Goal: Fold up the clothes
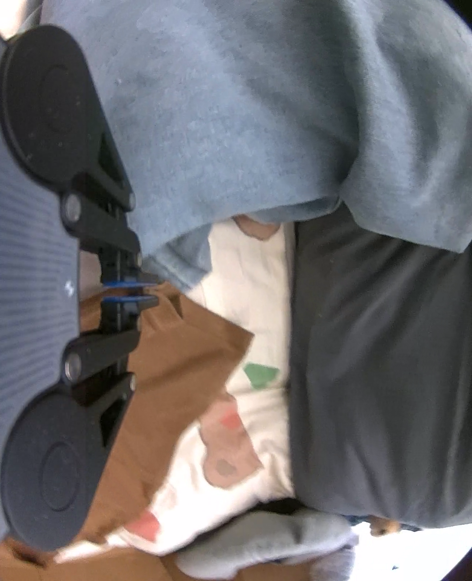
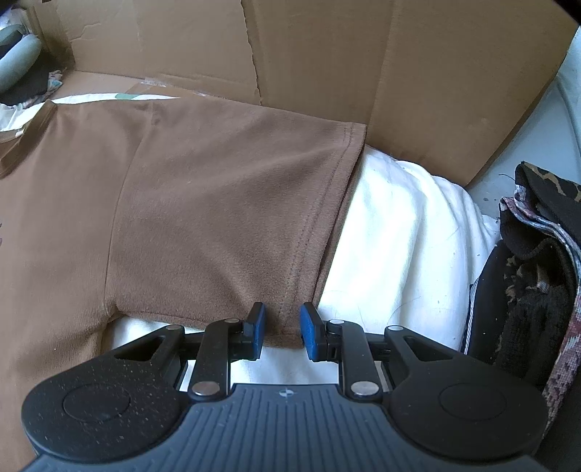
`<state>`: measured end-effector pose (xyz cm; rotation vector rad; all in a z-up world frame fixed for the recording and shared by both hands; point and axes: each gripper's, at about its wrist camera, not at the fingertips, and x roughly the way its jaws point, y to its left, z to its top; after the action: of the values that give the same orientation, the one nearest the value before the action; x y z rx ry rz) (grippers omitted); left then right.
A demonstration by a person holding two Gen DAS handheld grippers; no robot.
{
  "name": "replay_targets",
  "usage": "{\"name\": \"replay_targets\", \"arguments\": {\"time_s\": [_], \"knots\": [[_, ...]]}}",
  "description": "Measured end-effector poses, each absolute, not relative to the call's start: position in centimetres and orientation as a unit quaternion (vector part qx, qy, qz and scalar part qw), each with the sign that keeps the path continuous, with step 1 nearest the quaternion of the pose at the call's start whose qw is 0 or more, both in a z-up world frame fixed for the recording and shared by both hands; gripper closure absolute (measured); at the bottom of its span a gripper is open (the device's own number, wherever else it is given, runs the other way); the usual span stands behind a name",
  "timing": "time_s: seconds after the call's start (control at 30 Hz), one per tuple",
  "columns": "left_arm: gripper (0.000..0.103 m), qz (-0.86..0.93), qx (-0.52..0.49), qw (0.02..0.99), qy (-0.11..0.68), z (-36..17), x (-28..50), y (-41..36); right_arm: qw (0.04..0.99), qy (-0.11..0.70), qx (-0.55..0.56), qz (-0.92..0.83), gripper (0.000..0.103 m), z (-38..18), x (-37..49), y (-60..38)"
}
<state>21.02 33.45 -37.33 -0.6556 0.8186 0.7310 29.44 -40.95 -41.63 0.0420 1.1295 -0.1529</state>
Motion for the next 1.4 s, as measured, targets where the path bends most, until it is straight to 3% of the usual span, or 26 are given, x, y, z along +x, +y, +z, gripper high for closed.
{"name": "replay_targets", "arguments": {"time_s": [0.43, 0.6, 0.7, 1.0, 1.4], "knots": [[0.098, 0.324, -0.16, 0.789, 0.497, -41.2, 23.9, 32.2, 0.841, 0.536, 0.014, -0.071, 0.075, -41.7, 29.4, -40.9], [0.084, 0.315, -0.119, 0.79, 0.512, -39.6, 25.1, 31.1, 0.843, 0.533, 0.015, -0.074, 0.075, -41.9, 29.3, -40.7], [0.082, 0.311, -0.079, 0.797, 0.512, -38.0, 25.8, 30.4, 0.844, 0.53, 0.02, -0.075, 0.075, -41.9, 29.1, -40.8], [0.077, 0.293, -0.09, 0.822, 0.48, -35.3, 29.5, 32.6, 0.845, 0.529, 0.025, -0.069, 0.075, -41.8, 29.0, -40.9], [0.079, 0.245, -0.116, 0.837, 0.476, -39.0, 35.8, 31.6, 0.842, 0.533, 0.013, -0.077, 0.074, -41.3, 29.3, -40.7]]}}
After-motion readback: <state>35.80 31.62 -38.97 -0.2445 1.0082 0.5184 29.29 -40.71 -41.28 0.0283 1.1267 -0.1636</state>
